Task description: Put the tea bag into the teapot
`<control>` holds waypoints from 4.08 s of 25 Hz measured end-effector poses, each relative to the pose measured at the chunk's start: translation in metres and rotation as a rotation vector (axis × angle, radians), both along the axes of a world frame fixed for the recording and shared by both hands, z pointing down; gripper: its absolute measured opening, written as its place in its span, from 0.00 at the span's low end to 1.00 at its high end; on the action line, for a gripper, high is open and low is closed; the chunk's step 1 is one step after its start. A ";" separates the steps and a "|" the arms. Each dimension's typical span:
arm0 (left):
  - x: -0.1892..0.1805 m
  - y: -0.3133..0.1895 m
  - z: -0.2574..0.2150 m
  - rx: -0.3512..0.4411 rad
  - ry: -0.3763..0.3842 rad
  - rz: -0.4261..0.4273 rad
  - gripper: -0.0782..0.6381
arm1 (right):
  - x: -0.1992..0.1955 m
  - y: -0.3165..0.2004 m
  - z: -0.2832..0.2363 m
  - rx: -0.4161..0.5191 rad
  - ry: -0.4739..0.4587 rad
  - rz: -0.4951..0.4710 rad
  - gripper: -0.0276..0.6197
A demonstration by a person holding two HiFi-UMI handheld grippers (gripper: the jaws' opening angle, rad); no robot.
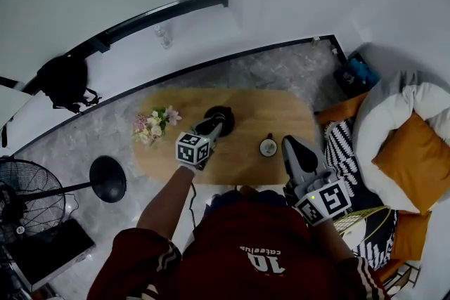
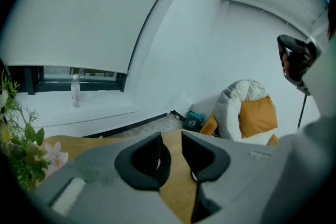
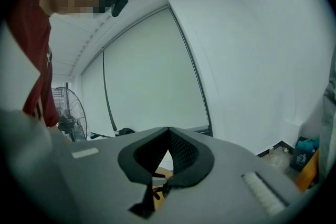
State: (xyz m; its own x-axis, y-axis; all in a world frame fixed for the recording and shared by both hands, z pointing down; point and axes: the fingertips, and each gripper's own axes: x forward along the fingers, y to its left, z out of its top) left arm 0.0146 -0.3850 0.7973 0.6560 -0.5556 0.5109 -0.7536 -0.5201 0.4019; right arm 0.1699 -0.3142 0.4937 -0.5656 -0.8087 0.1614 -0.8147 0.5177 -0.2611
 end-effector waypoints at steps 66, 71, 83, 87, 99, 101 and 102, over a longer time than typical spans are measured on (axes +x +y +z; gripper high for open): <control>-0.136 0.253 -0.427 0.672 0.051 -0.121 0.27 | -0.103 0.201 -0.147 0.248 -0.046 -0.035 0.05; -0.150 0.269 -0.446 0.715 0.047 -0.139 0.27 | -0.112 0.207 -0.153 0.260 -0.042 -0.047 0.05; -0.165 0.281 -0.454 0.725 0.067 -0.194 0.21 | -0.115 0.216 -0.164 0.278 -0.030 -0.047 0.05; -0.166 0.285 -0.456 0.735 0.074 -0.196 0.19 | -0.115 0.218 -0.163 0.275 -0.022 -0.039 0.05; -0.166 0.292 -0.459 0.755 0.078 -0.185 0.11 | -0.110 0.222 -0.165 0.280 -0.001 -0.006 0.05; -0.166 0.292 -0.460 0.757 0.076 -0.185 0.11 | -0.110 0.220 -0.165 0.278 0.004 0.000 0.05; -0.166 0.292 -0.460 0.756 0.077 -0.185 0.11 | -0.110 0.220 -0.165 0.278 0.005 0.001 0.05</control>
